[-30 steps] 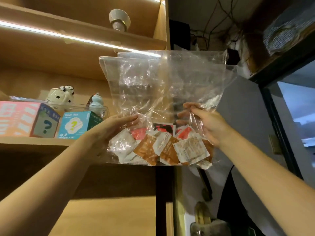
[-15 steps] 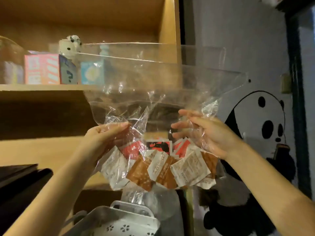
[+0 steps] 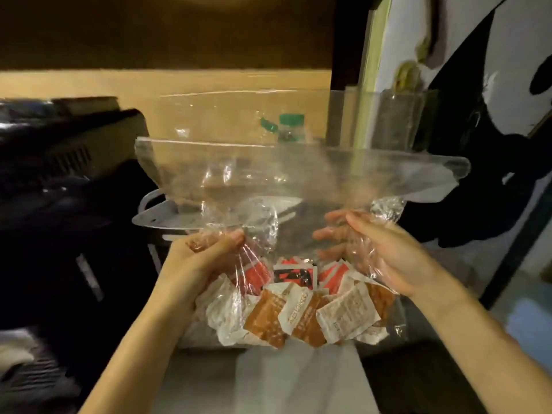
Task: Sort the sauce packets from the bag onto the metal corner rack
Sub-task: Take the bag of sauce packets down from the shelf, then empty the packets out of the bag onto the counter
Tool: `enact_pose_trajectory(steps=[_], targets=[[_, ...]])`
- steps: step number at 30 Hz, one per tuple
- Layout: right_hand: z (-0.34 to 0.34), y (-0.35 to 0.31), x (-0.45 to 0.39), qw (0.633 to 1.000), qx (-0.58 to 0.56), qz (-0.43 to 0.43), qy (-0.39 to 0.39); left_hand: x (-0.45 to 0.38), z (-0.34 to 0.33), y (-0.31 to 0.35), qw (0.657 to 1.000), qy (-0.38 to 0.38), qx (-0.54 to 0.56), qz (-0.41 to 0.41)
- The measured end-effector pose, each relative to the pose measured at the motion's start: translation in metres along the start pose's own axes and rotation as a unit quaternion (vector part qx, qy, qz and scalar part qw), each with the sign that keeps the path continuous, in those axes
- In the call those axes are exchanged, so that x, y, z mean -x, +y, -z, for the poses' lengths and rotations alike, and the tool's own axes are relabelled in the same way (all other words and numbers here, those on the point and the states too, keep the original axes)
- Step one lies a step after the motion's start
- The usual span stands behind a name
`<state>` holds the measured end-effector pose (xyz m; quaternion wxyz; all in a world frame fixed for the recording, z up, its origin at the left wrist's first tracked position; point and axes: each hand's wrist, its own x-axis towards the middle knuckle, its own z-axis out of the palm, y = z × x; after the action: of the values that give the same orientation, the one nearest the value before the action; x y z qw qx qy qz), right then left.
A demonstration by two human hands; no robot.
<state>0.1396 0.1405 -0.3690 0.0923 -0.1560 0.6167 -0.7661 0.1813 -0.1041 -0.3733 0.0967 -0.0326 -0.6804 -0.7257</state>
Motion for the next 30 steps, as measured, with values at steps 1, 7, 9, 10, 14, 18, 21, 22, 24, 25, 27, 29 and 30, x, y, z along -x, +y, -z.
enact_pose_trajectory(steps=[1,7,9,10,14,18,21,22,24,25,27,29,30], targets=[[0.000,0.014,0.005,1.000,-0.001,-0.020,0.004,0.010,0.003,-0.012,1.000,0.001,0.005,0.025],[0.004,0.108,0.034,0.978,-0.065,-0.189,0.055,0.047,0.022,-0.087,0.988,-0.003,-0.006,0.156],[0.007,0.142,0.042,0.967,-0.063,-0.235,0.069,0.057,0.031,-0.116,0.981,0.005,-0.009,0.193],[0.008,0.157,0.047,0.961,-0.066,-0.259,0.076,0.061,0.035,-0.130,0.975,0.009,-0.005,0.220],[0.014,0.206,0.064,0.937,-0.097,-0.327,0.080,0.081,0.046,-0.175,0.942,0.017,0.026,0.335],[0.019,0.235,0.065,0.919,-0.086,-0.378,0.066,0.088,0.049,-0.203,0.925,0.021,0.030,0.379],[0.018,0.249,0.055,0.914,-0.075,-0.391,0.073,0.085,0.052,-0.219,0.927,0.062,0.002,0.370],[0.019,0.253,0.051,0.914,-0.060,-0.394,0.073,0.083,0.052,-0.224,0.927,0.073,-0.008,0.367],[0.022,0.256,0.045,0.917,-0.020,-0.394,0.064,0.079,0.051,-0.229,0.926,0.086,-0.028,0.365],[0.024,0.258,0.042,0.919,0.016,-0.388,0.062,0.075,0.051,-0.232,0.927,0.093,-0.041,0.361],[0.027,0.259,0.038,0.917,0.115,-0.374,0.082,0.070,0.051,-0.238,0.929,0.116,-0.071,0.345],[0.031,0.261,0.033,0.923,0.157,-0.327,0.126,0.067,0.053,-0.242,0.930,0.136,-0.098,0.327],[0.033,0.262,0.031,0.928,0.160,-0.305,0.142,0.067,0.054,-0.243,0.931,0.137,-0.102,0.322]])
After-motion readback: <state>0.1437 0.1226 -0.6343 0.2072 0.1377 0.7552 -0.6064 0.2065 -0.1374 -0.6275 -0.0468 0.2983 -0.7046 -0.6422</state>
